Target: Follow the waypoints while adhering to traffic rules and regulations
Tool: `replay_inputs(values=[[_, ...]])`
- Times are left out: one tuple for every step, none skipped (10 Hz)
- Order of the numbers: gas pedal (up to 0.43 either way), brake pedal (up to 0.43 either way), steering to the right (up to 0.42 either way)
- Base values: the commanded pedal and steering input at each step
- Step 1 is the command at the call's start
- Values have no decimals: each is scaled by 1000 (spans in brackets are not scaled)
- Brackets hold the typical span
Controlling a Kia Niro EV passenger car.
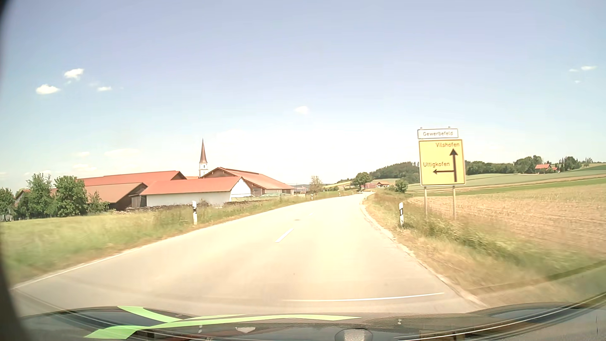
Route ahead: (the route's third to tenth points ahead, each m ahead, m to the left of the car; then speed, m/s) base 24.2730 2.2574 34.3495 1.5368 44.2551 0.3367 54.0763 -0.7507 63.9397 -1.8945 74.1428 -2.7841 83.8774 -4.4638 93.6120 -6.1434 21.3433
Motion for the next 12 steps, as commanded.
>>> replay_inputs(values=[[189,0,8],[189,0,9],[197,0,10],[197,0,13],[209,0,15],[209,0,15],[220,0,15],[220,0,14],[228,0,14],[248,0,14],[248,0,13],[248,0,13]])
